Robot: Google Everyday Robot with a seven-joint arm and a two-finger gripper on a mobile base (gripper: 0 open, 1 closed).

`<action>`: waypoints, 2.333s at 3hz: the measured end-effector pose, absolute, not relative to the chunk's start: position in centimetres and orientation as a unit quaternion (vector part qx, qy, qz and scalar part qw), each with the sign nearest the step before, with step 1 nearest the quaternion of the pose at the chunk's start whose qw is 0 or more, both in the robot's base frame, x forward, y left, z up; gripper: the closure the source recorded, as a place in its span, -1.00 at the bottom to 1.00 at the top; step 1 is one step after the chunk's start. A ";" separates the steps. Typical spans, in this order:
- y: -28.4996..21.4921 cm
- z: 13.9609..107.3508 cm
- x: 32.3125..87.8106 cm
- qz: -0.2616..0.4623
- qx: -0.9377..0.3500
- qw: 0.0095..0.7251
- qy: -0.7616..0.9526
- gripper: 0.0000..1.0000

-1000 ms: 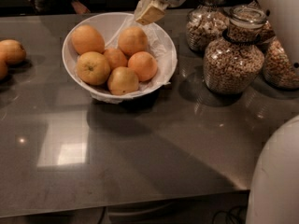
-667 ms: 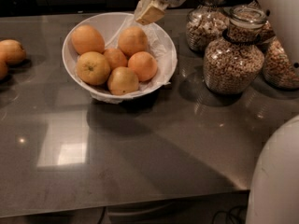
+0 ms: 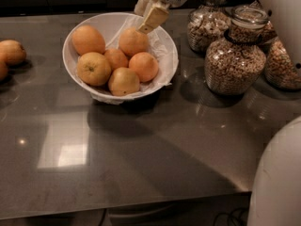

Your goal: Pick orange from white bowl

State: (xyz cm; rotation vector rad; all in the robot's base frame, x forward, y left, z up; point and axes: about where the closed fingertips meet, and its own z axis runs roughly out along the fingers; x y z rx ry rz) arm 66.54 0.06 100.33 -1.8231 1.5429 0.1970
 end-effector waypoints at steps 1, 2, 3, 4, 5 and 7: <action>0.1 100.3 66.5 0.077 -0.709 0.364 0.599 0.39; 2.1 99.6 66.6 0.096 -0.714 0.368 0.588 0.83; 2.1 99.6 66.6 0.096 -0.714 0.368 0.588 1.00; 2.1 99.6 66.6 0.096 -0.714 0.368 0.588 1.00; 1.7 98.3 65.7 0.096 -0.706 0.359 0.603 1.00; -0.8 95.1 61.1 0.095 -0.673 0.337 0.651 1.00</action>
Offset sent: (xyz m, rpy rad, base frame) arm 0.0015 0.0422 -0.0130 0.0632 0.0252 0.0799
